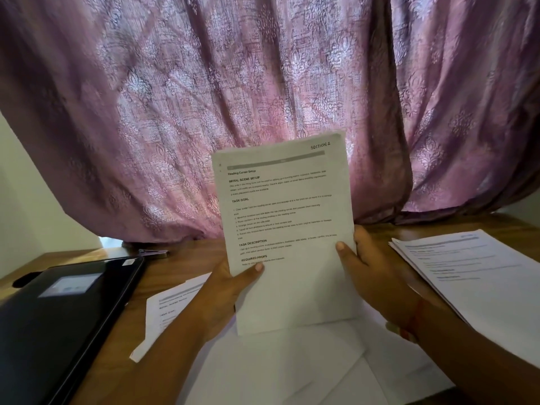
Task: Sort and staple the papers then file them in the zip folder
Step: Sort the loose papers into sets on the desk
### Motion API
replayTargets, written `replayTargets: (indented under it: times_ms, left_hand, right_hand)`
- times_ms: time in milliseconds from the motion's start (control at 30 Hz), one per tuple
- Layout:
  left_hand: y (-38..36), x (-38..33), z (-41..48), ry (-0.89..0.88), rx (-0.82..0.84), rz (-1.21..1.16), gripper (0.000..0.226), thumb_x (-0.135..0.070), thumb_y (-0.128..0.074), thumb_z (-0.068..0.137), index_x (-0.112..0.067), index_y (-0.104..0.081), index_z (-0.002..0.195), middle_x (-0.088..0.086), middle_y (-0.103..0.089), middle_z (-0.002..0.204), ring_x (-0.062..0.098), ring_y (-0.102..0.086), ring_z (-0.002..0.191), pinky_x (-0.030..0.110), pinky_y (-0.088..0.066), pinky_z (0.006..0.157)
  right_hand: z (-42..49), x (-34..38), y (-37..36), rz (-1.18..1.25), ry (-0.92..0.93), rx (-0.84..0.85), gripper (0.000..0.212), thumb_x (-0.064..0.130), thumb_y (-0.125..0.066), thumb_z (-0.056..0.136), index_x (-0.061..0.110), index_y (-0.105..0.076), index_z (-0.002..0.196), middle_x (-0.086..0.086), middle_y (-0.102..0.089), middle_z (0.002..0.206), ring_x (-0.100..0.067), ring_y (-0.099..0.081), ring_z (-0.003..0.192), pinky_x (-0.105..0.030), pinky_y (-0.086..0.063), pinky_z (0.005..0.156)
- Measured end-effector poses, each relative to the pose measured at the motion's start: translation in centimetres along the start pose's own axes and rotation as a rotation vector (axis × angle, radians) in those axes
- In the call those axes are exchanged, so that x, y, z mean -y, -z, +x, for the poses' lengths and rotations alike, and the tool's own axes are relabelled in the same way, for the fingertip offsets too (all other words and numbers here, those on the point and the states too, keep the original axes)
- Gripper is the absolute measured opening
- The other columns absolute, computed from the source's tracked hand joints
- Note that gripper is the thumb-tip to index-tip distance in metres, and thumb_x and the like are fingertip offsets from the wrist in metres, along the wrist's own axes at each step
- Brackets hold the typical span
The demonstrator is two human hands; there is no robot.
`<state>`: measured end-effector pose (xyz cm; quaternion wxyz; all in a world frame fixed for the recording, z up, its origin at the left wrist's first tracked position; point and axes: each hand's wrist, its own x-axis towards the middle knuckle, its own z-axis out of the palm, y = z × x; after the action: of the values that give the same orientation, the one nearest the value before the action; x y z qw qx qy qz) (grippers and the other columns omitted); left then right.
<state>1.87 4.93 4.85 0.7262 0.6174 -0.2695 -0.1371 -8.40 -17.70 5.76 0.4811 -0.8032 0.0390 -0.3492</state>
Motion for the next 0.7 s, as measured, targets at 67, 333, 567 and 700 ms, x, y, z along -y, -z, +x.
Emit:
replayTargets:
  times_ms: [67,333,567,700]
  left_hand:
    - [-0.1,0.1,0.0,-0.002,-0.027,0.021,0.041,-0.005,-0.061,0.096,-0.016,-0.059,0.135,0.001,-0.070,0.129,0.020,-0.066,0.120,0.037,-0.054,0.101]
    - [1.4,0.4,0.7,0.083,-0.209,-0.076,0.032,-0.017,-0.068,0.094,-0.022,-0.067,0.126,0.003,-0.075,0.117,0.025,-0.072,0.107,0.048,-0.057,0.094]
    - [3.3,1.5,1.4,0.098,-0.400,-0.171,0.030,-0.021,-0.069,0.094,-0.029,-0.067,0.123,-0.002,-0.077,0.112,0.022,-0.073,0.100,0.034,-0.059,0.070]
    - [3.7,1.9,1.6,0.163,-0.412,-0.262,0.017,-0.020,-0.064,0.097,-0.026,-0.069,0.112,-0.002,-0.079,0.102,0.015,-0.076,0.083,0.028,-0.060,0.059]
  right_hand:
    - [0.0,0.1,0.0,-0.021,0.009,0.002,0.033,0.011,-0.051,0.099,0.010,-0.053,0.133,0.021,-0.055,0.118,0.023,-0.052,0.090,0.004,-0.041,0.072]
    - [0.4,0.6,0.4,0.076,-0.197,-0.012,0.025,0.018,-0.037,0.106,0.008,-0.058,0.115,0.000,-0.068,0.094,-0.006,-0.066,0.074,-0.014,-0.052,0.060]
    - [-0.5,-2.4,0.0,-0.966,-0.095,0.401,0.035,0.037,-0.035,0.104,0.018,-0.051,0.129,-0.001,-0.063,0.124,-0.016,-0.062,0.104,-0.025,-0.048,0.096]
    - [-0.8,-2.6,-1.3,-0.905,-0.111,0.483,0.040,0.039,-0.035,0.104,0.021,-0.044,0.139,-0.002,-0.061,0.132,-0.020,-0.060,0.115,-0.030,-0.046,0.103]
